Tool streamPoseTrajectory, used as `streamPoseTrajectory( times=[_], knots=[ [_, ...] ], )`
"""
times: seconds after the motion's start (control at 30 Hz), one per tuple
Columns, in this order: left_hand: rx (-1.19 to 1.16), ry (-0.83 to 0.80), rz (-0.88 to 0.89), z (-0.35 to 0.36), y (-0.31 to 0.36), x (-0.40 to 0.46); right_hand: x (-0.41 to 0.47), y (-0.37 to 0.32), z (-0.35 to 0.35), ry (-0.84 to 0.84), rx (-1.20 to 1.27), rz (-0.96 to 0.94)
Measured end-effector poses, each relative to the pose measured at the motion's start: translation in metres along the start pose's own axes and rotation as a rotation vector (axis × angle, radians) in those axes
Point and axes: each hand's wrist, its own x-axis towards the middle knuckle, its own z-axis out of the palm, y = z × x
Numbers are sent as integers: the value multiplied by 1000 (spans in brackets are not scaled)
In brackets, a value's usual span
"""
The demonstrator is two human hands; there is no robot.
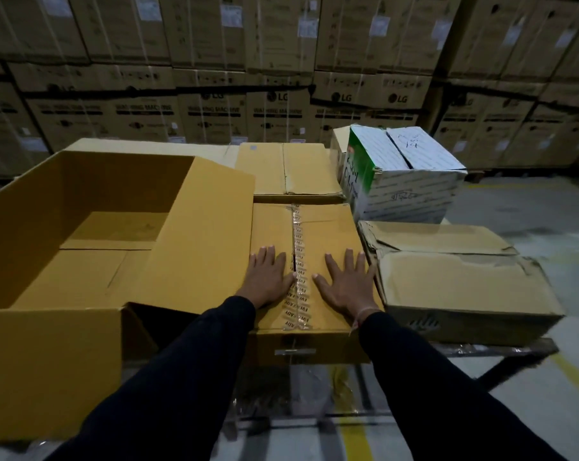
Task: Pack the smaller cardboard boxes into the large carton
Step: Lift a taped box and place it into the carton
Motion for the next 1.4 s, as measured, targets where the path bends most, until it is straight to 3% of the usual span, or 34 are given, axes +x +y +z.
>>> streamPoseTrajectory(
  times=[0.4, 0.63, 0.9, 1.1, 1.4],
  knots=[
    [6, -18, -118, -6, -4, 85, 88, 16, 6, 35, -37, -92],
    [25, -26, -72, -19, -17, 160, 142, 20, 4, 43, -29, -75],
    [42, 86, -50, -20, -31, 218, 194, 23, 8, 91, -45, -86],
    [62, 89, -46, -19, -30, 227, 208, 16, 1, 102, 89, -57],
    [204, 217, 68, -47, -47, 252, 260, -4, -33, 29, 241, 12]
  ],
)
